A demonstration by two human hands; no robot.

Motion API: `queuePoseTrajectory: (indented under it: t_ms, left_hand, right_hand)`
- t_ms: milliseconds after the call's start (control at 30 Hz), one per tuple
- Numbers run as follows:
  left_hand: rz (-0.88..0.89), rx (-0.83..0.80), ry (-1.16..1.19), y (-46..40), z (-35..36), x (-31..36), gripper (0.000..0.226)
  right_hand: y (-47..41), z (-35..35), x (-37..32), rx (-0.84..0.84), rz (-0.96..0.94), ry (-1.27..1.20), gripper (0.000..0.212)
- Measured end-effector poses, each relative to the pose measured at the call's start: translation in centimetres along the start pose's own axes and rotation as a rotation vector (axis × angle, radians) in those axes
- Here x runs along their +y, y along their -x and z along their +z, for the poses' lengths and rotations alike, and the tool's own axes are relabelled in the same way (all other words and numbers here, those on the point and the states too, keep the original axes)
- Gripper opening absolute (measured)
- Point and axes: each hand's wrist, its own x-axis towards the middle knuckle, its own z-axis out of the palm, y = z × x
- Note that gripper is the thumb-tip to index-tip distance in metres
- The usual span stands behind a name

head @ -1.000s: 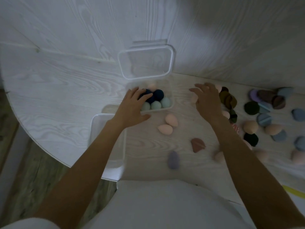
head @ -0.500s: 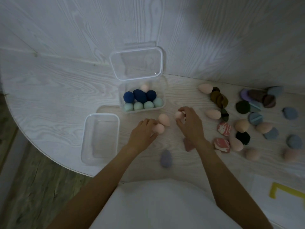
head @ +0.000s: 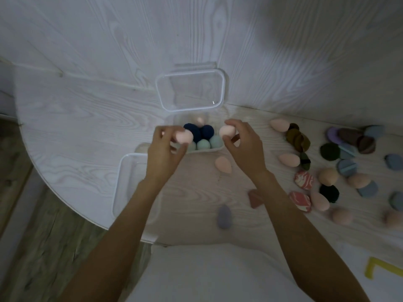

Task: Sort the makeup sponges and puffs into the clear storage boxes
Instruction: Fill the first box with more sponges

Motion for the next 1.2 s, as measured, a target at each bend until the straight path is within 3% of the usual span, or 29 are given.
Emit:
queuePoseTrajectory:
  t_ms: [67, 333, 433, 500, 533, 633, 700, 933, 1067, 1200]
  left_hand:
    - [0.074, 0.041, -0.076, -2.7, -0.2, -0.8, 0.031]
    - [0.186, -0.109, -0.248, -6.1, 1.0, -3.2, 0.029]
    - [0.149, -0.112, -0.236, -5.9, 0.9, -3.6, 0.026]
    - [0.132, -0.108, -0.217, -5.9, 0.8, -3.6, 0.028]
    - [0.125, -0.104, -0.207, -6.0, 0.8, -3.6, 0.029]
    - [0.117, -0.103, -0.188, -6.4, 0.7, -3.8, 0.028]
    - [0.133, -0.102, -0.215, -6.7, 0.6, -4.0, 0.02]
    - [0.19, -0.164, -0.451, -7.0, 1.8, -3.7, 0.013]
    - [0.194, -0.221, -0.615, -6.8, 2.7, -3.6, 0.011]
    - [0.225, -0.243, -0.61, -6.5, 2.9, -3.2, 0.007]
  right_hand:
    - [0.0, 0.1, 0.7, 0.006, 0.005, 0.035, 0.029]
    - [1.0, 1.2, 4.6, -0.166, 0.071, 0.346, 0.032]
    - [0.2, 1.4, 3.3, -0.056, -0.006, 0.505, 0.031]
    - [-1.3, 2.3, 1.2, 0.032, -0.161, 0.471, 0.026]
    - [-2.2, 3.1, 0.0, -0.001, -0.242, 0.417, 0.026]
    - [-3.9, 6.4, -2.1, -0.29, -0.387, 0.353, 0.026]
    - [-3.9, 7.8, -2.1, -0.408, -0.366, 0.383, 0.031]
    - [-3.1, 7.9, -1.4, -0.505, -0.355, 0.416, 0.033]
    - [-2.5, 7.6, -1.3, -0.514, -0.356, 0.397, 0.036]
    - [-1.8, 7.5, -1.0, -0.507, -0.326, 0.361, 0.042]
